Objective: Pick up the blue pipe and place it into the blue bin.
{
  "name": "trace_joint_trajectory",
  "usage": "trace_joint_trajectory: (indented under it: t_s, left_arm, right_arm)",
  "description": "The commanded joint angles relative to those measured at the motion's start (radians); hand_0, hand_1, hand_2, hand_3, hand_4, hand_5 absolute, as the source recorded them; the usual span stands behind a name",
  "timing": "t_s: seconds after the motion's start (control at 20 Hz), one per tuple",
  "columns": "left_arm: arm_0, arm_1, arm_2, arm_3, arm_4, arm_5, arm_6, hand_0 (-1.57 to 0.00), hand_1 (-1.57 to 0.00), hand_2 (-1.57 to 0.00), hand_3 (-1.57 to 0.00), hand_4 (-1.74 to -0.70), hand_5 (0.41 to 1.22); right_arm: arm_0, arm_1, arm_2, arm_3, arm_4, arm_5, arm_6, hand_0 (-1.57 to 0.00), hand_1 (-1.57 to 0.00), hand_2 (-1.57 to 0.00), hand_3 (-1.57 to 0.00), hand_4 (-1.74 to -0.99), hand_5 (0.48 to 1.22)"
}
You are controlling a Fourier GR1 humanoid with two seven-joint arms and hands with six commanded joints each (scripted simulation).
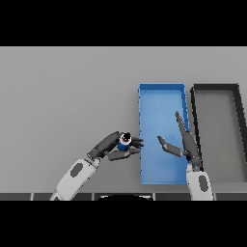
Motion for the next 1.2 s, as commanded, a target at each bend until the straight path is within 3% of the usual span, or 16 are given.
trace_joint_trajectory:
  t_s: [0.0,0.15,0.4,0.5,0.65,0.8,0.95,1.15]
  left_arm:
    - [-0.002,0.002,0.01,0.003,0.006,-0.006,0.006,-1.57,-1.57,-1.57,-1.57,-1.47,1.22]
    - [-0.004,-0.015,0.01,0.0,-0.007,-0.012,0.038,-1.57,-1.57,-1.57,-1.57,-1.47,1.22]
    - [0.02,-0.013,0.023,0.0,-0.024,-0.041,0.004,-1.57,-1.57,-1.57,-1.57,-1.47,1.221]
    - [0.03,-0.008,0.031,-0.009,-0.032,-0.049,-0.018,-1.57,-1.57,-1.57,-1.57,-1.47,1.221]
    - [0.028,-0.019,0.036,-0.014,-0.042,-0.054,0.004,-1.57,-1.57,-1.57,-1.57,-1.47,1.221]
    - [0.034,-0.021,0.041,-0.017,-0.059,-0.06,0.009,-1.57,-1.57,-1.57,-1.57,-1.47,1.221]
    - [0.029,-0.029,0.056,-0.009,-0.064,-0.07,0.026,-1.57,-1.57,-1.57,-1.57,-1.47,1.221]
    - [0.04,-0.038,0.049,-0.017,-0.091,-0.085,0.018,-1.57,-1.57,-1.57,-1.57,-1.47,1.221]
  right_arm:
    - [-0.011,-0.004,-0.002,0.007,-0.007,0.008,0.001,0.0,0.0,0.0,0.0,-1.124,0.578]
    - [-0.057,-0.017,-0.01,0.055,-0.029,0.041,-0.013,0.0,0.0,0.0,0.0,-1.123,0.578]
    - [-0.097,-0.021,-0.022,0.117,-0.061,0.074,-0.08,0.0,-0.01,0.0,0.0,-1.194,0.572]
    - [-0.104,-0.027,-0.04,0.074,-0.153,0.134,-0.145,0.0,-0.02,-0.03,0.0,-1.166,0.571]
    - [-0.12,-0.066,-0.054,0.011,-0.271,0.234,-0.177,0.0,-0.01,-0.02,0.0,-1.169,0.597]
    - [-0.175,-0.148,-0.037,-0.094,-0.364,0.323,-0.054,0.0,0.0,-0.01,0.0,-1.171,0.579]
    - [-0.219,-0.211,0.003,-0.177,-0.398,0.384,0.034,0.0,0.0,0.0,0.0,-1.194,0.543]
    - [-0.275,-0.241,0.067,-0.253,-0.431,0.447,0.08,0.0,0.0,0.0,0.0,-1.246,0.526]
